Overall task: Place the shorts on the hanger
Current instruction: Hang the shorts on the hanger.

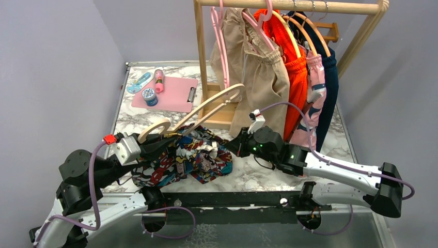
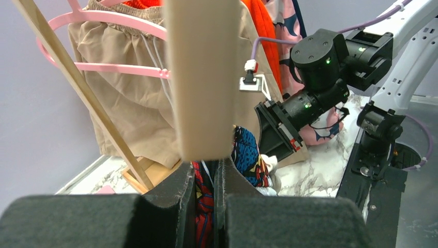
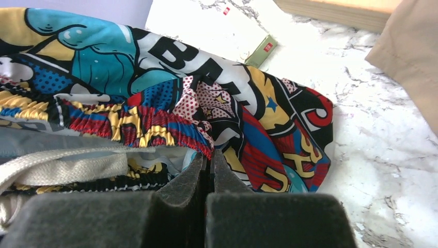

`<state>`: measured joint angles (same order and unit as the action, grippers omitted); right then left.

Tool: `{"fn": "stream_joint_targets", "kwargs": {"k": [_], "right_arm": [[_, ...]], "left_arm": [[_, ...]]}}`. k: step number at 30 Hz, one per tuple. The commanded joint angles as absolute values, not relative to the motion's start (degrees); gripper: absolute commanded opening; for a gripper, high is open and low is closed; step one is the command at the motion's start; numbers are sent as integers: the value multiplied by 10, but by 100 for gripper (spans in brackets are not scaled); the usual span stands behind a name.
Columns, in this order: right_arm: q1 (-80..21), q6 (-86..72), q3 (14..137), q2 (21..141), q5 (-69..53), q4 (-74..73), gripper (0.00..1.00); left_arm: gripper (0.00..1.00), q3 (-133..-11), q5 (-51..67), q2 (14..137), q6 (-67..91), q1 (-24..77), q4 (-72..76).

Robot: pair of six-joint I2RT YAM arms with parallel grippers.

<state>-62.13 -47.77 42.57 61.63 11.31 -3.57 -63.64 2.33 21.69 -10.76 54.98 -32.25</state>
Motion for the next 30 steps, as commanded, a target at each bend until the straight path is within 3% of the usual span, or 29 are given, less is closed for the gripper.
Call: {"fn": "stream_joint_targets", "kwargs": {"k": [1, 13, 30], "right_arm": [[-619, -438, 461, 586, 165, -81, 1], [-618, -313, 647, 593, 256, -332, 1], [-607, -344, 732, 570, 364, -509, 1]], "left_arm": [[0, -651, 44, 219, -94, 548, -290], [0, -630, 116, 237, -71, 548, -292], [0, -610, 152, 217, -55, 548, -351]]}}
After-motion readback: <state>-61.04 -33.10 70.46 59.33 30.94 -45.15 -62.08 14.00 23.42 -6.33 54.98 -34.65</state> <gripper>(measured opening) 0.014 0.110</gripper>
